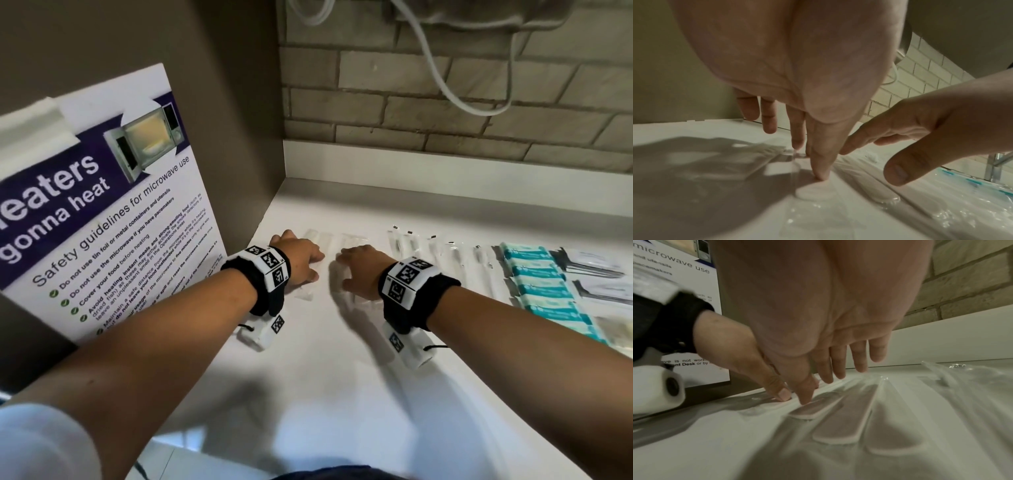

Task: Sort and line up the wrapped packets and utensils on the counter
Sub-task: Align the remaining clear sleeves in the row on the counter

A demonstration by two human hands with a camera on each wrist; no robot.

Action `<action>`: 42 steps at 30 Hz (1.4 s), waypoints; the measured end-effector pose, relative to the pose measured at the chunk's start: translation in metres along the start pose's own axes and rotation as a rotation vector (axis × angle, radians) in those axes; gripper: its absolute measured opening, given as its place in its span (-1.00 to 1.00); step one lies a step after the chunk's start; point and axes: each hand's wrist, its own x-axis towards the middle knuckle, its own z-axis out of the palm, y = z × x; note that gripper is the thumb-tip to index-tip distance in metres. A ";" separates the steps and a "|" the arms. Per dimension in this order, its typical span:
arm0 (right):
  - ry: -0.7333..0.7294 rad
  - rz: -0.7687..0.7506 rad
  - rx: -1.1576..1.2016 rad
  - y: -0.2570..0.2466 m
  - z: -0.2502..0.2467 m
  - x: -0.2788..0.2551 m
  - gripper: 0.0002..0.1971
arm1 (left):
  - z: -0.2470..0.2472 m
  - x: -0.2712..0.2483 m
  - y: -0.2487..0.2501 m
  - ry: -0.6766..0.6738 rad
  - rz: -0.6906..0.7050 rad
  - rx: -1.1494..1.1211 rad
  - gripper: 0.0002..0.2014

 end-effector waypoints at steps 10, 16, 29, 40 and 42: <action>0.020 -0.048 0.022 -0.010 -0.002 0.008 -0.56 | -0.014 -0.005 -0.009 0.023 -0.145 -0.084 -0.80; 0.002 -0.103 -0.023 -0.032 -0.002 0.019 -0.66 | -0.010 -0.006 -0.020 0.071 -0.180 -0.116 -0.89; -0.076 -0.144 0.067 -0.056 -0.011 0.043 -0.83 | -0.011 0.001 -0.035 0.135 -0.220 -0.141 -0.67; 0.018 -0.097 0.030 -0.045 -0.009 0.033 -0.49 | -0.016 0.002 -0.035 0.138 -0.186 -0.108 -0.71; 0.052 -0.044 0.001 -0.031 -0.019 0.023 -0.48 | -0.018 0.003 -0.031 0.180 -0.149 -0.145 -0.67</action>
